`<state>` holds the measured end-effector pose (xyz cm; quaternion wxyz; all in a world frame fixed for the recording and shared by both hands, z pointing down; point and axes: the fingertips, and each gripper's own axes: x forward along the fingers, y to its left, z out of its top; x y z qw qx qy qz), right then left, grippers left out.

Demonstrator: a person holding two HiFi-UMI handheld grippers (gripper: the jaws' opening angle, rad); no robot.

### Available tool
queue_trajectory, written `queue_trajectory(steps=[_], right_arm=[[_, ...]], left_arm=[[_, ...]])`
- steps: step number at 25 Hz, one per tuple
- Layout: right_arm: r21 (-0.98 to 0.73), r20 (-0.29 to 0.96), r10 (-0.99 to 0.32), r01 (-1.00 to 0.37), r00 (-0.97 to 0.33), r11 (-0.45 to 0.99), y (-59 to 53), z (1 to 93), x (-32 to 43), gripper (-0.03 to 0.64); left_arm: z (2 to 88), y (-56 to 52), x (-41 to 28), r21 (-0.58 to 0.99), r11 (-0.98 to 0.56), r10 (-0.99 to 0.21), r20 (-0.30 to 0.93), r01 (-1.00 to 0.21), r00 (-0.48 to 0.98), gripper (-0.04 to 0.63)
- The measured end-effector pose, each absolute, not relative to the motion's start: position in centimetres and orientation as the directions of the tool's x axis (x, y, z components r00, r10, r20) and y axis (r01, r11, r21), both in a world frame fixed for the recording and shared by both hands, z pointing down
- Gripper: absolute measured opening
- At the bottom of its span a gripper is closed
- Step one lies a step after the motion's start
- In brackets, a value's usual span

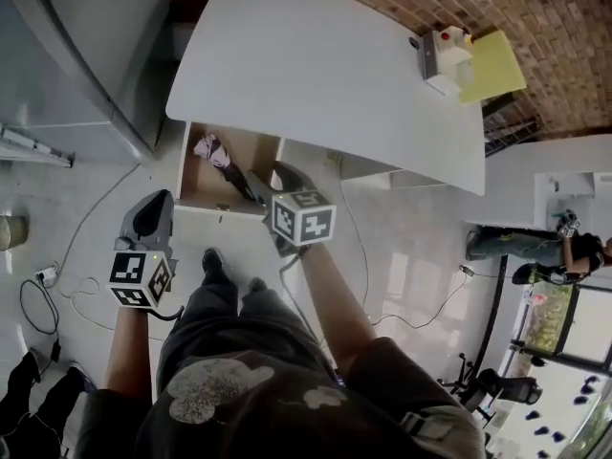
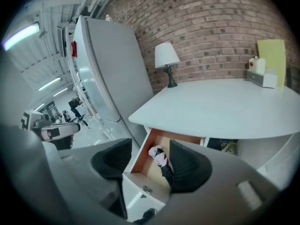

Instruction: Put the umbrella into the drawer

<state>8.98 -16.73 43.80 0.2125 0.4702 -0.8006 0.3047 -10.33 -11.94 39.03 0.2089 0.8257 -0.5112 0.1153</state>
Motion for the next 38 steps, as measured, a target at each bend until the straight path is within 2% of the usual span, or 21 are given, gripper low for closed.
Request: queue_trajectory(steps=[2,4,6,10,13,20,38], right_arm=[[-0.279,0.607,-0.657,-0.895,-0.446,0.349,-16.7,41.7,10.8,0.251],[-0.277,0.589,-0.683,-0.902,-0.432,0.331,-16.4,40.1,12.3,0.158],[-0.283,0.575,-0.690,-0.899,-0.439,0.335,-15.8,38.9,13.2,0.138],[-0.258,0.575,-0.694,-0.900,-0.435,0.350,-14.5,37.3,14.6,0.005],[-0.244,0.568,-0.700,-0.901,-0.432,0.359,-13.2,36.1,15.6,0.005],[-0.162,0.464,-0.783,-0.909,-0.414,0.384,-10.4,31.3,18.7,0.005],[-0.179,0.441,-0.784,-0.899,-0.437,0.401,-2.7,30.1,24.0,0.005]], left_arm=[[37.6,-12.1,-8.9,0.215,-0.416,-0.794,0.386,-0.883,0.469,0.018],[36.3,-12.1,-7.5,0.209,-0.434,-0.795,0.368,-0.876,0.482,0.018],[35.2,-11.9,-6.3,0.203,-0.445,-0.797,0.354,-0.872,0.489,0.018],[33.2,-11.1,-4.4,0.184,-0.456,-0.806,0.328,-0.871,0.492,0.018],[31.9,-9.8,-2.9,0.170,-0.466,-0.811,0.311,-0.868,0.496,0.018],[29.7,-6.9,-0.3,0.146,-0.467,-0.823,0.289,-0.872,0.489,0.018],[26.8,-0.6,3.9,0.102,-0.454,-0.848,0.254,-0.885,0.464,0.018]])
